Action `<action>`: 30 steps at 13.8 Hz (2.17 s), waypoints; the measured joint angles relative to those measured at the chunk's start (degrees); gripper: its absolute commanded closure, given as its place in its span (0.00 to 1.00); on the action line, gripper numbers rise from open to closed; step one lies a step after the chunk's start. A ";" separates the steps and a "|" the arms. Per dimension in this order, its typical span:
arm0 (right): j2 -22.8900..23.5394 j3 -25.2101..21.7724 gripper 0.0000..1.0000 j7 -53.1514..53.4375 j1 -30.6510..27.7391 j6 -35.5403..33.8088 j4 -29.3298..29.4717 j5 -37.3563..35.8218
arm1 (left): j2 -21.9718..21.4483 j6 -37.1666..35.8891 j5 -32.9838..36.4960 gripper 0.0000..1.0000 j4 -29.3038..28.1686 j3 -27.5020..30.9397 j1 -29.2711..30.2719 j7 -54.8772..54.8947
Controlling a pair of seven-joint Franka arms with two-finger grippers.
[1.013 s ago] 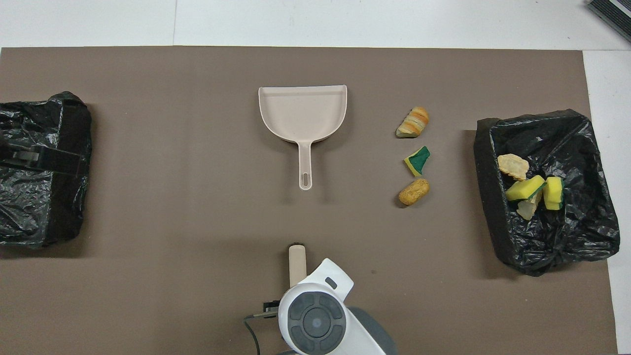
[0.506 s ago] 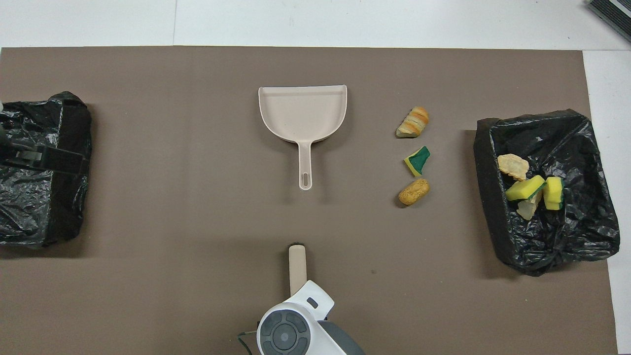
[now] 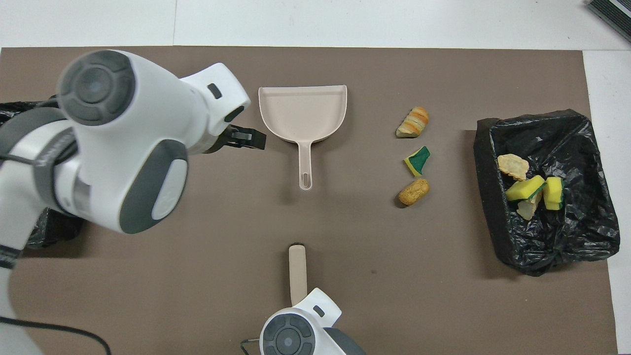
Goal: Sweep and dump trash in bin
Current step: 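Grasp the dustpan with the left gripper while the right gripper grasps the brush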
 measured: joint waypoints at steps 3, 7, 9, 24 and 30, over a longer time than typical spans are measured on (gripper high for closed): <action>0.01 0.09 0.43 0.00 0.30 1.44 -0.97 0.76 | 6.24 6.68 0.00 0.00 -0.09 -0.02 -4.97 -8.12; 0.00 0.08 1.00 -0.17 0.45 1.68 -1.66 0.79 | 9.60 9.79 0.00 0.00 -2.19 0.01 -8.56 -13.45; 0.00 -0.01 1.00 -0.19 0.41 1.66 -1.66 0.80 | 10.95 12.84 0.00 0.00 -4.00 0.04 -9.67 -15.62; -15.55 -1.18 1.00 -36.72 -36.20 -11.80 -9.30 -9.72 | 12.07 11.43 8.84 1.00 -2.64 1.41 -9.82 -12.34; 0.64 -1.24 1.00 -46.81 -44.59 -11.78 9.46 -27.24 | -0.99 -1.52 9.03 1.00 -10.57 1.96 -7.53 18.08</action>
